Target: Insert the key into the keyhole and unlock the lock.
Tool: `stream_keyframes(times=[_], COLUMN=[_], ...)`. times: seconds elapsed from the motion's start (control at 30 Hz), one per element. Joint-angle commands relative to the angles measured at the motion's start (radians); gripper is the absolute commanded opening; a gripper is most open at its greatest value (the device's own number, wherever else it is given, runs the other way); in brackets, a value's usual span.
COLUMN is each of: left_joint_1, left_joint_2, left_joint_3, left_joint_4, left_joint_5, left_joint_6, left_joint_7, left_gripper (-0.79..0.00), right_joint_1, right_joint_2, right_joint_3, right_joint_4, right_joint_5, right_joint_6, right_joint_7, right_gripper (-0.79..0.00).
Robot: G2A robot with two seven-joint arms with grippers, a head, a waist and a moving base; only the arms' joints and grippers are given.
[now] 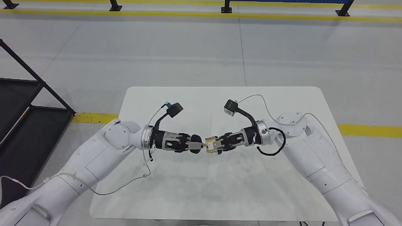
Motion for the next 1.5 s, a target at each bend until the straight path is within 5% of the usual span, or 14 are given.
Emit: stream_keyframes(times=[0.0, 0.5, 1.47], left_joint_1=[0.004, 0.055, 0.233], left_joint_2=[0.001, 0.003, -0.003], left_joint_3=[-0.007, -0.076, -0.265], left_joint_4=[-0.004, -0.056, -0.234], left_joint_5=[0.025, 0.212, 0.911], left_joint_6=[-0.012, -0.108, -0.135], left_joint_7=[0.013, 0.128, 0.580], left_gripper=[-0.785, -0.785, -0.785], right_joint_1=[0.001, -0.001, -0.001], right_joint_2=[0.000, -0.002, -0.007], right_joint_3=[0.000, 0.004, 0.006], right_joint_4=[0.003, 0.002, 0.012], right_joint_5=[0.001, 0.000, 0.006], right_joint_6=[0.001, 0.008, 0.009], right_joint_7=[0.001, -0.004, -0.002], right_gripper=[-0.785, -0.785, -0.785])
